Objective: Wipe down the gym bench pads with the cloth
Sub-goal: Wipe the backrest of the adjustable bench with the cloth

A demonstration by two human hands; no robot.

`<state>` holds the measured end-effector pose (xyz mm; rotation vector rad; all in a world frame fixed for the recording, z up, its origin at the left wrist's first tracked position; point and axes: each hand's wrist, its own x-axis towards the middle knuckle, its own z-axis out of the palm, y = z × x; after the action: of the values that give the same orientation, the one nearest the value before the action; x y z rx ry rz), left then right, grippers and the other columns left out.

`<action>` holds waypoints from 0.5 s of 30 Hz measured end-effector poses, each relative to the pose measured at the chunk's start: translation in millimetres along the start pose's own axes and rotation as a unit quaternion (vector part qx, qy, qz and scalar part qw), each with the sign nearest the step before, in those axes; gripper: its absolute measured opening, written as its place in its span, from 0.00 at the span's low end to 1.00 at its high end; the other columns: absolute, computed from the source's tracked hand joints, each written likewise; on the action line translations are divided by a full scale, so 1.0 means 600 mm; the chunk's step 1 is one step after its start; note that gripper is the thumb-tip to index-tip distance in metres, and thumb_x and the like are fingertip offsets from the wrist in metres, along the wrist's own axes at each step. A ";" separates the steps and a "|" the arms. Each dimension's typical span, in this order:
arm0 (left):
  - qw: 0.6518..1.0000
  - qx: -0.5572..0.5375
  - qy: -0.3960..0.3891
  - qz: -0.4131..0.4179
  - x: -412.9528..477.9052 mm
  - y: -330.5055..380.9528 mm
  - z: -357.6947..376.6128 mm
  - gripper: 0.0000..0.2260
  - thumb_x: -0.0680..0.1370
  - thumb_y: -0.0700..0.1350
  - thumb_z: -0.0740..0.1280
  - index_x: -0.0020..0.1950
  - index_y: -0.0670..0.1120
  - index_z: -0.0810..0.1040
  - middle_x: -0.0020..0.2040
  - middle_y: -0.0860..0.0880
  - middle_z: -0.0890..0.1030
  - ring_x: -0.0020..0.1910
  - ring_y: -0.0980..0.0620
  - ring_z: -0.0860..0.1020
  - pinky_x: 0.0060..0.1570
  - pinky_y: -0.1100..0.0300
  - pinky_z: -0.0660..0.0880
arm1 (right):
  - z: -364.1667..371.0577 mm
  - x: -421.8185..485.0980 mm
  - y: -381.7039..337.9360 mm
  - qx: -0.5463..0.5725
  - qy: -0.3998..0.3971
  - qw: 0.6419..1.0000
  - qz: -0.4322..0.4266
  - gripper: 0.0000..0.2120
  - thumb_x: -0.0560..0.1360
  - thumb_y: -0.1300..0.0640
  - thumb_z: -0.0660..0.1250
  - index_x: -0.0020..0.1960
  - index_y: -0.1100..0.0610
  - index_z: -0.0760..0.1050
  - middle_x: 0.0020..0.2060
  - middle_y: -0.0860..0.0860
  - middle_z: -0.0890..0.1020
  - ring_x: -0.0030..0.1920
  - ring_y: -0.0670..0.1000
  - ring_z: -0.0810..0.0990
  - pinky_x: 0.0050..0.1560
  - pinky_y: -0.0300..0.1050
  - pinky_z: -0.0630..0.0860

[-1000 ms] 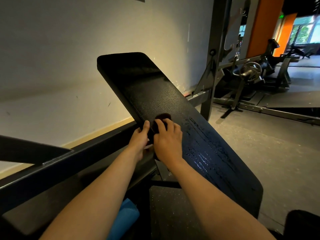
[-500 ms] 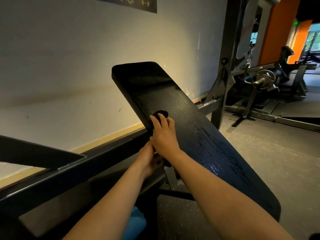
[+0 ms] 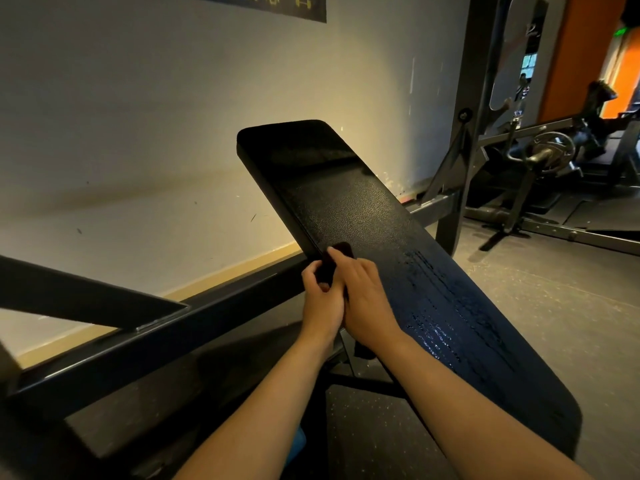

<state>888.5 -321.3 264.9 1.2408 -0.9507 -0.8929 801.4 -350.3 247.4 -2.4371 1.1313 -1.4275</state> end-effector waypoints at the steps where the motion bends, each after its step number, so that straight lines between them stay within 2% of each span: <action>1: 1.000 -0.001 0.005 0.005 0.003 0.004 0.001 0.20 0.83 0.55 0.63 0.74 0.57 0.63 0.63 0.49 0.77 0.60 0.50 0.78 0.60 0.49 0.77 | -0.003 0.008 -0.004 0.021 -0.023 0.999 -0.020 0.33 0.77 0.63 0.66 0.78 0.47 0.58 0.70 0.46 0.70 0.70 0.49 0.63 0.68 0.48 0.70; 3: 0.999 -0.005 0.028 0.023 0.014 0.016 -0.002 0.18 0.83 0.52 0.63 0.73 0.57 0.66 0.66 0.50 0.76 0.63 0.49 0.77 0.63 0.45 0.77 | -0.011 0.018 -0.003 0.070 -0.061 0.995 -0.026 0.36 0.77 0.63 0.66 0.79 0.45 0.55 0.76 0.45 0.62 0.75 0.47 0.59 0.72 0.47 0.66; 5: 0.995 -0.012 0.077 0.054 0.032 0.033 -0.014 0.13 0.84 0.49 0.62 0.68 0.56 0.69 0.63 0.50 0.77 0.60 0.50 0.78 0.59 0.48 0.79 | -0.016 0.010 0.001 0.106 -0.078 0.991 -0.007 0.34 0.78 0.59 0.65 0.79 0.43 0.54 0.78 0.41 0.55 0.76 0.43 0.58 0.70 0.41 0.66; 7: 0.987 -0.008 0.140 0.081 0.064 0.051 -0.026 0.11 0.84 0.48 0.61 0.66 0.58 0.68 0.64 0.49 0.75 0.60 0.49 0.78 0.59 0.49 0.79 | -0.011 -0.009 0.008 0.089 -0.022 0.996 0.019 0.26 0.81 0.55 0.62 0.77 0.46 0.60 0.75 0.41 0.60 0.72 0.43 0.65 0.64 0.42 0.73; 9: 0.983 0.015 0.163 0.088 0.095 0.064 -0.030 0.14 0.85 0.47 0.60 0.69 0.58 0.67 0.69 0.48 0.71 0.66 0.47 0.74 0.65 0.51 0.74 | -0.002 -0.018 0.015 0.068 0.059 0.995 0.050 0.19 0.81 0.60 0.59 0.71 0.52 0.68 0.66 0.45 0.69 0.61 0.46 0.73 0.55 0.47 0.78; 11: 0.983 0.058 0.150 0.084 0.106 0.067 -0.015 0.16 0.85 0.47 0.58 0.73 0.55 0.65 0.73 0.46 0.67 0.70 0.47 0.70 0.62 0.58 0.70 | 0.004 -0.013 0.023 0.047 0.087 0.993 0.069 0.19 0.78 0.66 0.60 0.67 0.56 0.72 0.59 0.48 0.72 0.53 0.47 0.74 0.49 0.49 0.78; 15: 0.976 0.126 0.141 0.112 0.085 0.038 0.021 0.16 0.85 0.48 0.59 0.73 0.53 0.66 0.74 0.45 0.62 0.72 0.45 0.65 0.59 0.58 0.67 | 0.002 -0.012 0.031 0.044 0.099 0.992 0.061 0.17 0.77 0.70 0.60 0.62 0.59 0.76 0.53 0.50 0.76 0.49 0.44 0.75 0.48 0.35 0.74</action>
<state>895.9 -370.4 293.6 1.3993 -0.9705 -0.4135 790.0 -359.3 233.9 -2.1665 1.2048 -1.6721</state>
